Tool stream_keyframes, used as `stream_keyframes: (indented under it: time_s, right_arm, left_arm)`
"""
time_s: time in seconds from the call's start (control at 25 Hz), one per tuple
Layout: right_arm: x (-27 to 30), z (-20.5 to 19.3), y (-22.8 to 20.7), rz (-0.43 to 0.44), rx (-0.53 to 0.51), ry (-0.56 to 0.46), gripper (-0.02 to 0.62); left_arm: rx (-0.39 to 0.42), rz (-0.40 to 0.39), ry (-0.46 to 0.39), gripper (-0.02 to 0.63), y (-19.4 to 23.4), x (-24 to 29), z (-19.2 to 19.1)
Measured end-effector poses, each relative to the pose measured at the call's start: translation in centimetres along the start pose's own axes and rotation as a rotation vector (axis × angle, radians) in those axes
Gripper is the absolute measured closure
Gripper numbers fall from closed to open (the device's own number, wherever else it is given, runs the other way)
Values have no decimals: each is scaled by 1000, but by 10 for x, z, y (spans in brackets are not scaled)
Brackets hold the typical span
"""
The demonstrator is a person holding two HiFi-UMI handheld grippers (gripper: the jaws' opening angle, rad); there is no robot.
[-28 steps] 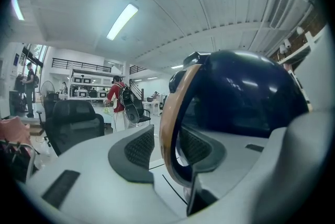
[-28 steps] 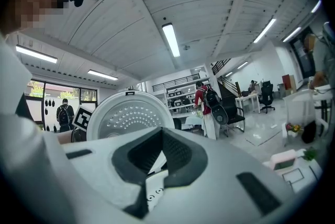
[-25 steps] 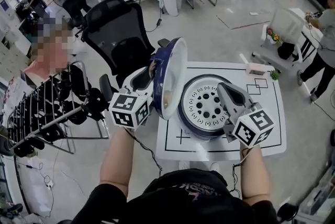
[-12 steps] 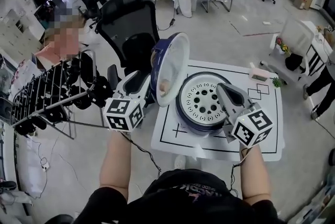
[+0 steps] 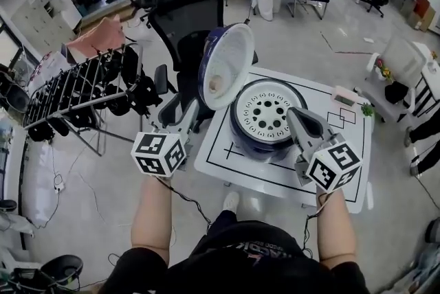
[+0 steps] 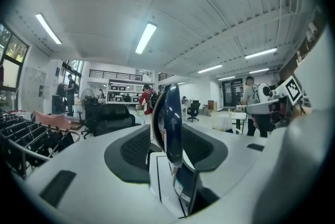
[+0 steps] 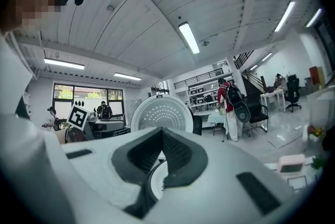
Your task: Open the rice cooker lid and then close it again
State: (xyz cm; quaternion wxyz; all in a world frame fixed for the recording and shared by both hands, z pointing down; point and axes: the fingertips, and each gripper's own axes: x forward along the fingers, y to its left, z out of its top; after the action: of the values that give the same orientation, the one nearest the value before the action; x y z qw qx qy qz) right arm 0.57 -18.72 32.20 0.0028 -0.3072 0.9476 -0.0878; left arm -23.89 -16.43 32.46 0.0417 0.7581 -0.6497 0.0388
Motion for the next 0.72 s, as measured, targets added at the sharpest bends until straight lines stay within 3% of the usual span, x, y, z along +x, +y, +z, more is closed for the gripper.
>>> stream_keyframes:
  time_s: [0.28, 0.72]
  right_arm:
    - [-40, -4, 16, 48, 8, -10, 595]
    - [-85, -15, 33, 76, 16, -1, 594]
  left_arm:
    - [6, -10, 15, 416, -55, -46, -12]
    - [18, -109, 64, 366, -140, -89, -39]
